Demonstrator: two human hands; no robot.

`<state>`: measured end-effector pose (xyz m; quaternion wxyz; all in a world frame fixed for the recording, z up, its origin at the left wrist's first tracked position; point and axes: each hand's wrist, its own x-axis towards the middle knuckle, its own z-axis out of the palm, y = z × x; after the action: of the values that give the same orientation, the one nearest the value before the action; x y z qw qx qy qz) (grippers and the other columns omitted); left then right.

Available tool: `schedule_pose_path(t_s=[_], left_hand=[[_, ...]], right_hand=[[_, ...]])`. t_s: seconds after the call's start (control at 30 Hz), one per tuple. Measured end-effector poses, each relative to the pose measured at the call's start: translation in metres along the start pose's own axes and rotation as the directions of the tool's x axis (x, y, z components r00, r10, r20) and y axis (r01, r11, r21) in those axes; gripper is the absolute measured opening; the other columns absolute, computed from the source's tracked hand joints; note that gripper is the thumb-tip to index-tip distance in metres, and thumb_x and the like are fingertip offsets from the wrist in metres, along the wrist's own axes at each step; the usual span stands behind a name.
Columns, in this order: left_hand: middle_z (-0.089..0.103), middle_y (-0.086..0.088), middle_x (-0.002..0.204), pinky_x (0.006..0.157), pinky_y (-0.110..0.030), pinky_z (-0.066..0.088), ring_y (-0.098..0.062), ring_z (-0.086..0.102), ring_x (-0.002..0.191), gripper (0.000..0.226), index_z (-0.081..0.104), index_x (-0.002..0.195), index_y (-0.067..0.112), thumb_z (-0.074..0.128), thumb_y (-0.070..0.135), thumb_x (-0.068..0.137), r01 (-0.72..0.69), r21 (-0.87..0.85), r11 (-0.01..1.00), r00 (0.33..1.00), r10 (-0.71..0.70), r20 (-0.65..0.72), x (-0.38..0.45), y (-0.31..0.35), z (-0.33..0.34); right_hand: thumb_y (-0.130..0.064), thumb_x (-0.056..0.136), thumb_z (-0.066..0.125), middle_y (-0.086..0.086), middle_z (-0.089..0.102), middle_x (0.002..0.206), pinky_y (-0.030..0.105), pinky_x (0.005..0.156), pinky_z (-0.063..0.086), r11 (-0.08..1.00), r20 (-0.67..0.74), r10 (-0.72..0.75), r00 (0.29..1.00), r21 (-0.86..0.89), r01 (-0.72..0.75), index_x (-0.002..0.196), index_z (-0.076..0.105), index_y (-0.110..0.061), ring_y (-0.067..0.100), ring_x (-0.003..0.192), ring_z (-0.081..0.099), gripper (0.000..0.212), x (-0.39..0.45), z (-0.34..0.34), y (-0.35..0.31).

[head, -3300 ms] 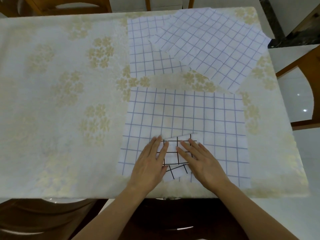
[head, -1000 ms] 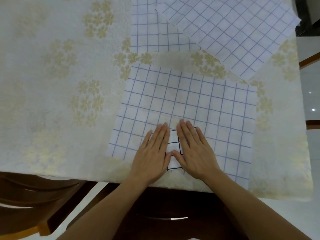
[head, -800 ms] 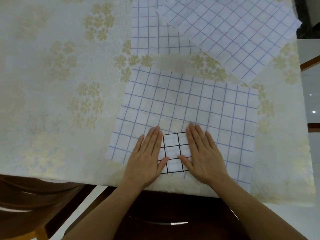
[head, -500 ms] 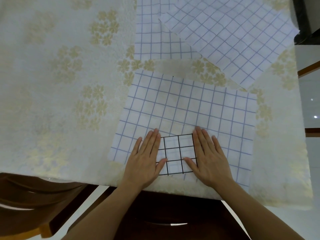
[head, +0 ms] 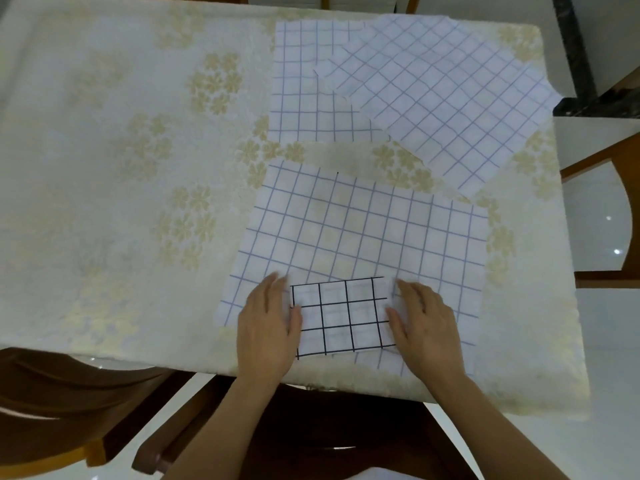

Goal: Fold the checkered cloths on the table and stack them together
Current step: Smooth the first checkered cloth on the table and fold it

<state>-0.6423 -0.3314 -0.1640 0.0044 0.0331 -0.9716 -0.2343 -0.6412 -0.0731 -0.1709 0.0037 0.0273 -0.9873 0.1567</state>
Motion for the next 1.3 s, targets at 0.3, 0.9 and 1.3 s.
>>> schedule_pose_path(t_s=[0.3, 0.9, 1.3], left_hand=[[0.058, 0.005, 0.093, 0.07, -0.029, 0.048, -0.014, 0.058, 0.084, 0.017, 0.063, 0.1, 0.016, 0.066, 0.031, 0.092, 0.384, -0.155, 0.91, 0.923, -0.381, 0.05, -0.02, 0.012, 0.0], [0.06, 0.004, 0.098, 0.071, -0.025, 0.038, -0.012, 0.055, 0.085, 0.016, 0.06, 0.101, 0.018, 0.061, 0.033, 0.095, 0.585, -0.125, 0.802, 0.808, -0.561, 0.18, -0.007, 0.034, 0.002], [0.063, 0.004, 0.089, 0.067, -0.01, 0.041, -0.009, 0.06, 0.084, 0.01, 0.057, 0.095, 0.018, 0.067, 0.017, 0.092, 0.635, -0.536, 0.556, 0.766, -0.543, 0.343, 0.003, 0.037, -0.033]], right_hand=[[-0.027, 0.09, 0.07, -0.002, 0.058, 0.077, 0.038, 0.063, 0.051, 0.919, 0.021, 0.316, 0.949, 0.241, -0.311, 0.087, 0.061, -0.015, 0.02, 0.069, 0.056, 0.016, -0.003, 0.004, -0.022], [-0.035, 0.094, 0.063, -0.001, 0.045, 0.097, 0.034, 0.076, 0.044, 0.706, 0.266, 0.61, 0.746, 0.245, -0.665, 0.095, 0.058, -0.015, 0.023, 0.087, 0.054, 0.021, 0.013, 0.01, -0.053], [-0.025, 0.092, 0.069, -0.009, 0.064, 0.081, 0.024, 0.063, 0.042, 0.54, 0.3, 0.612, 0.732, 0.517, -0.664, 0.105, 0.055, -0.018, 0.009, 0.076, 0.059, 0.02, 0.021, -0.028, -0.049]])
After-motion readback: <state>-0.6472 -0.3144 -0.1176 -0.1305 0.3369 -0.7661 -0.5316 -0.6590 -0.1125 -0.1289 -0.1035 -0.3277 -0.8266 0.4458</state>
